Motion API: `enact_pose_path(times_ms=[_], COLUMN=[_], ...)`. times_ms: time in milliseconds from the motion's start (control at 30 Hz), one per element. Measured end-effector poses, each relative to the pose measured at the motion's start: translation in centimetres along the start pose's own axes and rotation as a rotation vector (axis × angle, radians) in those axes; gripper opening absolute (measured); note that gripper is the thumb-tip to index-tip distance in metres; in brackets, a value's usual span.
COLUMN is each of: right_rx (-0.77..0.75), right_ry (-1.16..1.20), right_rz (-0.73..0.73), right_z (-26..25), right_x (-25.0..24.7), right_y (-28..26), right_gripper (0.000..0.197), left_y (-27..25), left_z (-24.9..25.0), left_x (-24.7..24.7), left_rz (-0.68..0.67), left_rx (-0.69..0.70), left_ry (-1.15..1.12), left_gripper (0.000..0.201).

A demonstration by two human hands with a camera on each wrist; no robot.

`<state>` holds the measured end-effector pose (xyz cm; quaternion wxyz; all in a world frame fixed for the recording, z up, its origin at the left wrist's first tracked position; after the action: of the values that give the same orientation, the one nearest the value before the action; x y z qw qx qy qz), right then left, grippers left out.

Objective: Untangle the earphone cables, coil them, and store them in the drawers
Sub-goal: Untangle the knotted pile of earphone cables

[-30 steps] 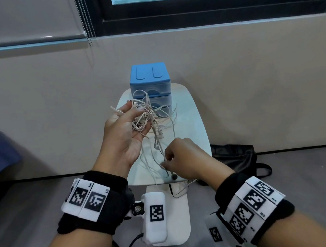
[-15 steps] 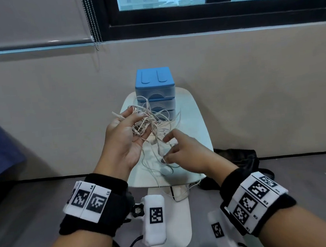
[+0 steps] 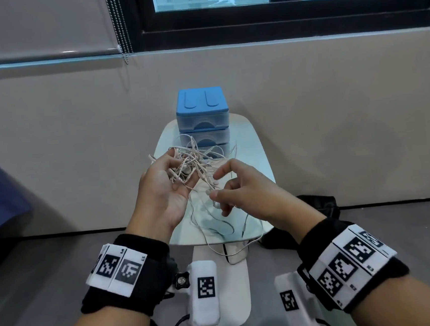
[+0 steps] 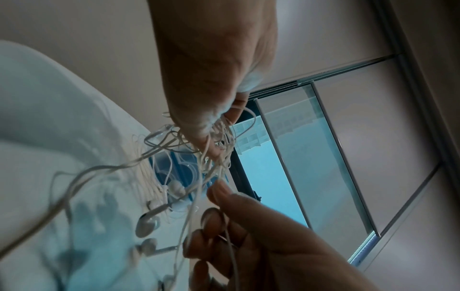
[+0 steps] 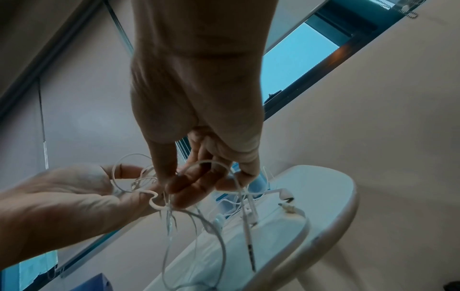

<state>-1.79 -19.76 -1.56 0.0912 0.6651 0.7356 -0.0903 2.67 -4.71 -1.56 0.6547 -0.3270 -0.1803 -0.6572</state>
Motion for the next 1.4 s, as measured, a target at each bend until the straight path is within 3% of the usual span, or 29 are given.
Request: enact_pose_path(times_ms=[200, 300, 833, 1100, 1300, 1400], right_rx=[-0.042, -0.031, 0.04, 0.056, 0.087, 0.073], right_ry=[-0.141, -0.036, 0.317, 0.363, 0.313, 0.199], right_rz=[0.019, 0.047, 0.01, 0.132, 0.152, 0.298], right_z=[1.4, 2.4, 4.7, 4.5, 5.8, 6.0], right_x=[0.4, 0.4, 1.5, -0.3, -1.2, -3.2], right_y=[0.2, 0.2, 0.2, 0.5, 0.1, -0.4], right_gripper=[0.014, 0.011, 0.019, 0.033, 0.022, 0.018], left_y=[-0.9, -1.3, -1.5, -1.2, -0.7, -0.5], left_z=[-1.7, -2.6, -4.8, -5.7, -6.6, -6.7], left_x=[-1.6, -1.9, -3.1, -2.1, -1.6, -2.4], left_rz=[-0.02, -0.065, -0.137, -0.21, -0.224, -0.197], left_rx=[-0.014, -0.011, 0.068, 0.126, 0.203, 0.239], left_ry=[0.014, 0.061, 0.46, 0.632, 0.805, 0.818], left_gripper=[0.041, 0.045, 0.018, 0.011, 0.011, 0.009])
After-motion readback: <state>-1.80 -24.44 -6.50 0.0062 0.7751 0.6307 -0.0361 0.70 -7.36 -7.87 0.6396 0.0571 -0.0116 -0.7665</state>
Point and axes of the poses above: each hand's wrist, its own y-axis towards the middle knuckle, its own x-axis out of the palm, z = x × y, the point moved 9 cm from there along y, towards the middle knuckle, and after that the axes turned 4 degrees about y, right-handed, at the moved point
